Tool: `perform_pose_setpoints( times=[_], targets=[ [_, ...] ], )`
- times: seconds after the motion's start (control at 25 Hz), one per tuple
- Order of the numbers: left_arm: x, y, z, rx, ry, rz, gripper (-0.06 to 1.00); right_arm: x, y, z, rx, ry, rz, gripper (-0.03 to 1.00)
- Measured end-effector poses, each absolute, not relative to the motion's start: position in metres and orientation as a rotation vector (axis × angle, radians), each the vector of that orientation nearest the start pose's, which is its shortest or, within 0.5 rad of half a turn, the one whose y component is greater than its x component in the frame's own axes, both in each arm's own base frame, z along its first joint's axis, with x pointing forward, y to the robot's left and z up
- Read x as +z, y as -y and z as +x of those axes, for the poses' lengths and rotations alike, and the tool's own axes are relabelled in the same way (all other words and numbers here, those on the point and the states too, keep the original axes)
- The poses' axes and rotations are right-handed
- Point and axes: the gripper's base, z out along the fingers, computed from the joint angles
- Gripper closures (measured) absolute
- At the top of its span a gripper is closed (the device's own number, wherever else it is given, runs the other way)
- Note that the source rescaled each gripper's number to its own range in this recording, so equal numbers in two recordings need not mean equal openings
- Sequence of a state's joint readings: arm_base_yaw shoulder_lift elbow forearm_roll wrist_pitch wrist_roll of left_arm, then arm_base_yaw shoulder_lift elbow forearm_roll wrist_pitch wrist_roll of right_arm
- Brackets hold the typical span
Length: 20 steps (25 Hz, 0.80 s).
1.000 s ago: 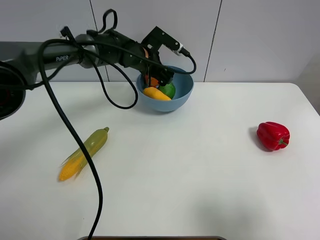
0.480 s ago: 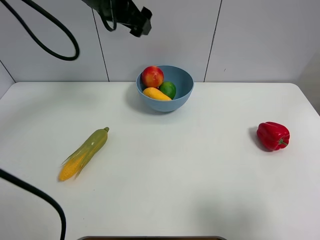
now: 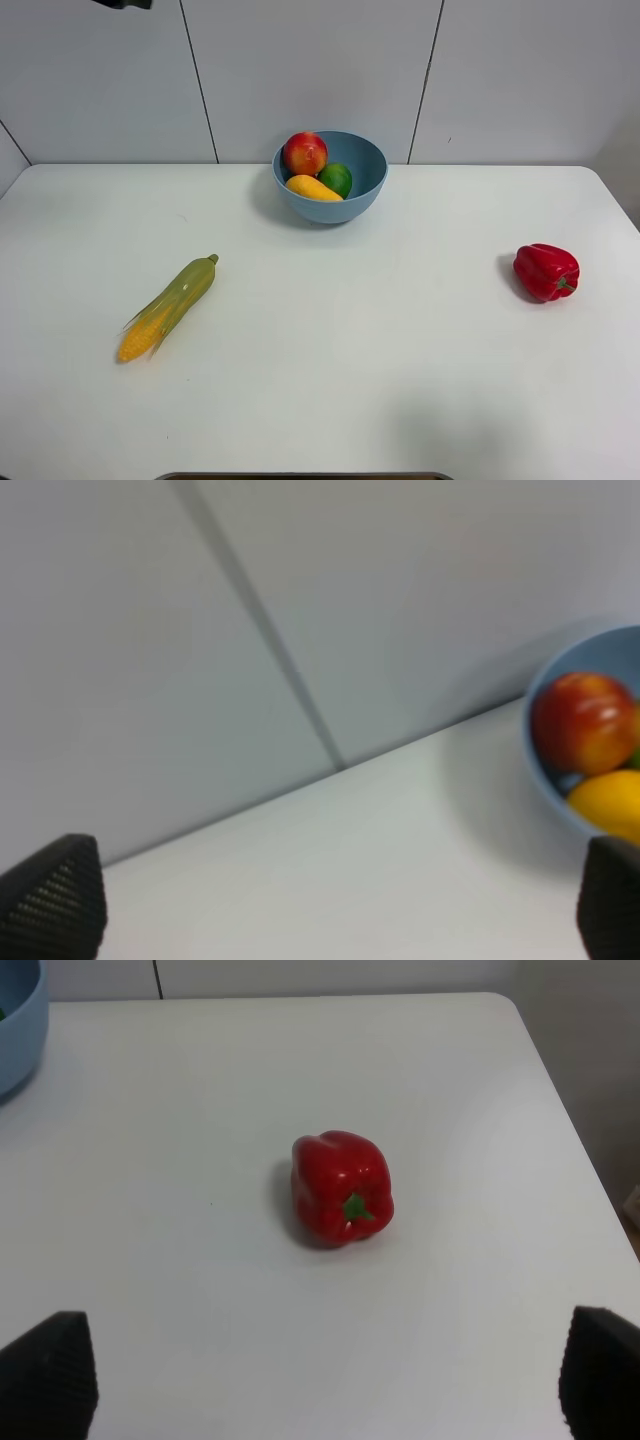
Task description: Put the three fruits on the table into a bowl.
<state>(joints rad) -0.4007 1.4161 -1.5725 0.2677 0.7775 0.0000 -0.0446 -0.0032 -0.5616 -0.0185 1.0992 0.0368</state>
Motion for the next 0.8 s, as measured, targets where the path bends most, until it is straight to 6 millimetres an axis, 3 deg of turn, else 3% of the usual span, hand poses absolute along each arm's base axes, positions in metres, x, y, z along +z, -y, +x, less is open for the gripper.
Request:
perform_pose_setpoints(
  times=[0.2,0.44,0.8],
  targets=[
    [0.451,0.059,0.249,0.131,-2.009,0.388,0.11,0.291,0.001,-0.015,-0.027,-2.016,0.084,0.12],
    [0.456,0.013,0.181,0.227,-2.0,0.253,0.1,0.291,0.001,-0.015,-0.027,-2.016,0.084,0.12],
    [0.429,-0.007,0.093,0.232,-2.099,0.158,0.1,0.291,0.001,-0.015,-0.027,-2.016,0.084,0.12]
  ],
)
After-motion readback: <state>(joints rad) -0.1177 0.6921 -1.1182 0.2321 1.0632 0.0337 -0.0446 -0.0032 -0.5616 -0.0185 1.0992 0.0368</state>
